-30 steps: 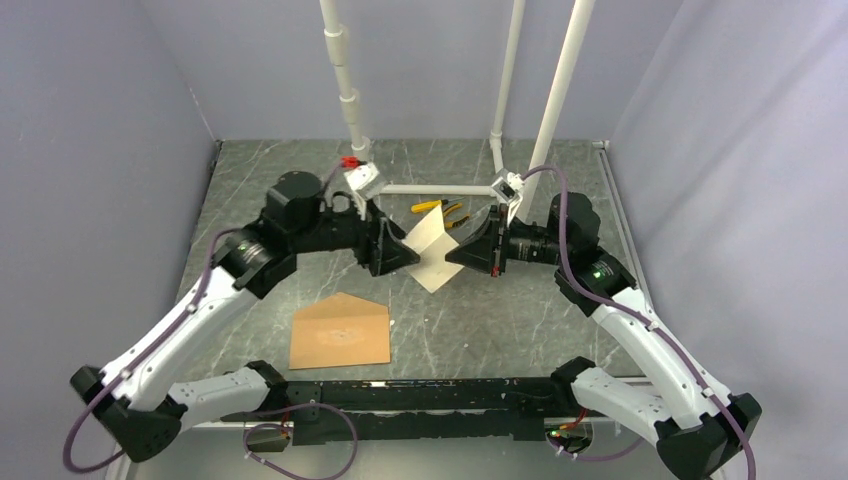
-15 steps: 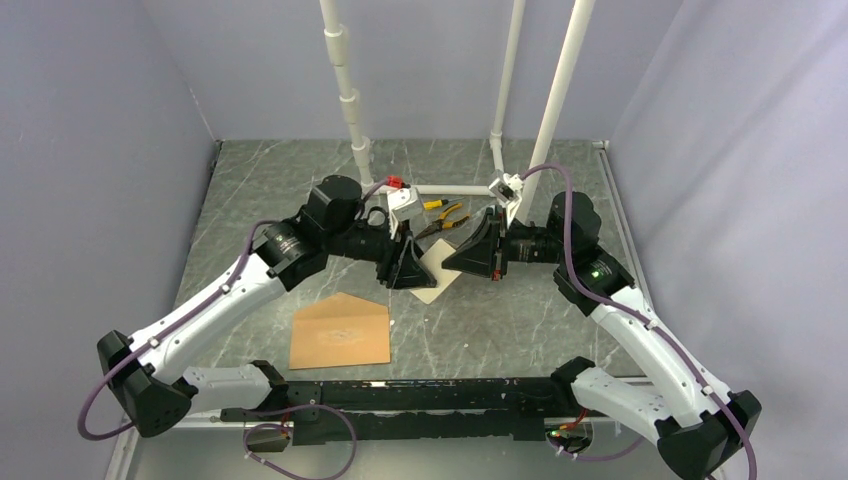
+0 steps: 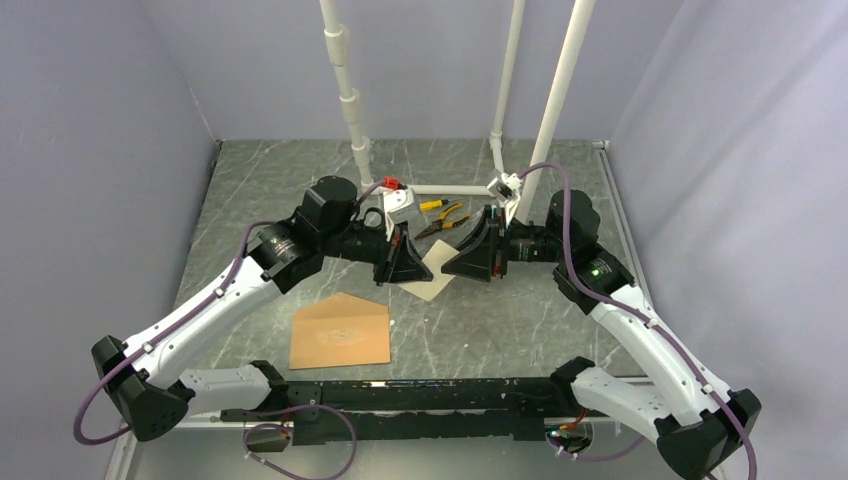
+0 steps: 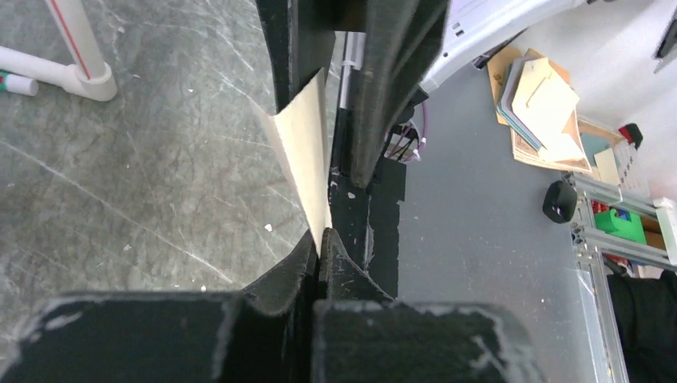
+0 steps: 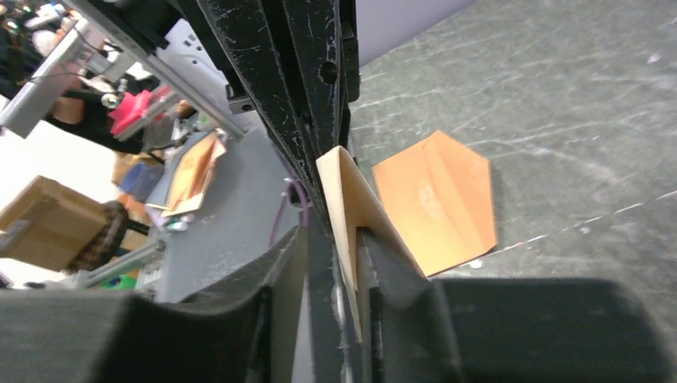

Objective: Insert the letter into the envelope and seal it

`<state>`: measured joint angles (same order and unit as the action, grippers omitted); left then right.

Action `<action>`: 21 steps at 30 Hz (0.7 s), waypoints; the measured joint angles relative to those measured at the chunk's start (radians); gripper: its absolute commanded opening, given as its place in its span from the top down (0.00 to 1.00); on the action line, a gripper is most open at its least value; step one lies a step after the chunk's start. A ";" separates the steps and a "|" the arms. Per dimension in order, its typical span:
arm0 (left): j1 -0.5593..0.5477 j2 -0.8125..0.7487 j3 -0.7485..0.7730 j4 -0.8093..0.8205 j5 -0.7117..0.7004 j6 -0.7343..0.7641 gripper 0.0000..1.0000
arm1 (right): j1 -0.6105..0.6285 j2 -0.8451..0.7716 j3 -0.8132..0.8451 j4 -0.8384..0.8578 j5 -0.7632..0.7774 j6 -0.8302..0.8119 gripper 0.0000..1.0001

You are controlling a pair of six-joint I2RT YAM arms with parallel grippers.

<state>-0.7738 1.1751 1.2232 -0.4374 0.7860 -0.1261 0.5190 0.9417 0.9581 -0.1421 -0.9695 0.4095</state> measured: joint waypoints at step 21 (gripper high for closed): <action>0.000 -0.031 -0.175 0.566 -0.262 -0.596 0.98 | 0.002 -0.218 -0.183 0.304 0.542 0.359 0.13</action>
<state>-0.7738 1.1446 1.0485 0.1291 0.5240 -0.7219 0.5209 0.7235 0.7750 0.1619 -0.4278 0.7685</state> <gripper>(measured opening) 0.033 0.887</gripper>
